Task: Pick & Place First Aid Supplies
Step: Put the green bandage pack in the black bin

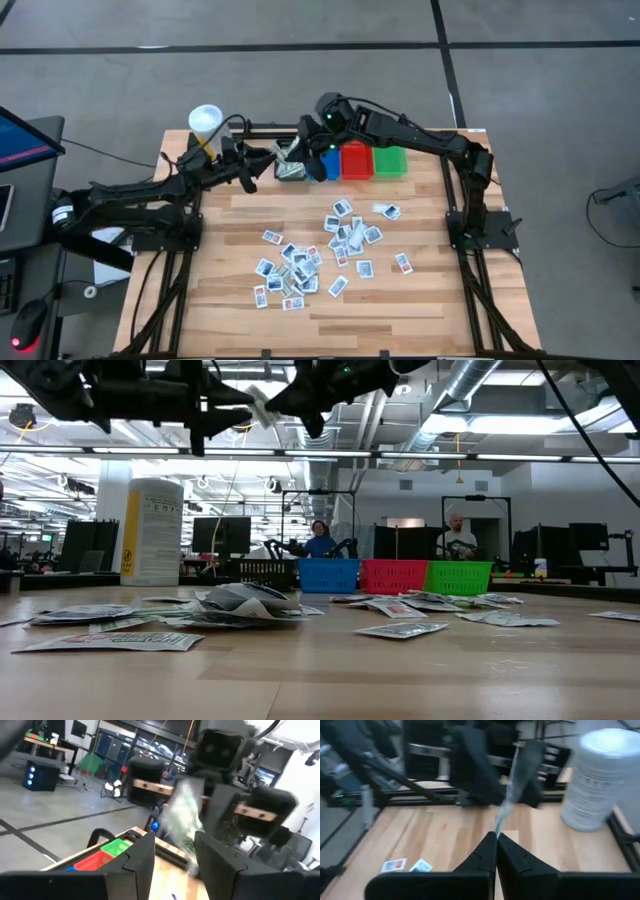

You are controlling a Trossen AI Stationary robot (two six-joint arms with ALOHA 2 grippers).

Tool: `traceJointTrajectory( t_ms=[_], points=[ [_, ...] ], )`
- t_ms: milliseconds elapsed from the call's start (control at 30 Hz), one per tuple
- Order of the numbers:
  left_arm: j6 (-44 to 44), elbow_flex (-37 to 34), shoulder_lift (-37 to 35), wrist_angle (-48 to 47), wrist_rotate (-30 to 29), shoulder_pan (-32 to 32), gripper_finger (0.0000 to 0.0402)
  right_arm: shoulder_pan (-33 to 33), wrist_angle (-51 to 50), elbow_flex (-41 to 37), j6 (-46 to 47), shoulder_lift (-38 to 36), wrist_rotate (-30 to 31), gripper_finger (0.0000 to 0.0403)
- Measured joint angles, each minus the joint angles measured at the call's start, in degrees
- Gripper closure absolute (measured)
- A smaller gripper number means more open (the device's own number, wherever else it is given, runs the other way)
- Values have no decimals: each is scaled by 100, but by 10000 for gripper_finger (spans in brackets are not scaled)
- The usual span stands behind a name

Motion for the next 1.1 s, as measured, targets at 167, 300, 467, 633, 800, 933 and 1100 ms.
traceJointTrajectory(
  t_ms=[167,300,467,633,800,933,1100],
  points=[
    [-54,0,502,454,479,127,272,-15,-118,0,-253,0,-291,403],
    [-59,0,859,1235,682,127,280,-15,-295,0,-529,0,-284,403],
    [-39,0,1027,1405,941,127,288,-15,-446,0,-582,0,-94,403],
    [-26,0,1075,1379,1215,125,294,-15,-708,0,-717,0,219,403],
    [103,0,1046,1419,1592,123,296,-17,-695,0,-727,0,344,403],
    [127,0,1016,1417,1728,123,296,-13,-645,0,-726,0,342,403],
    [127,0,1017,1387,1736,123,296,65,-542,0,-726,0,335,403]
  ],
)
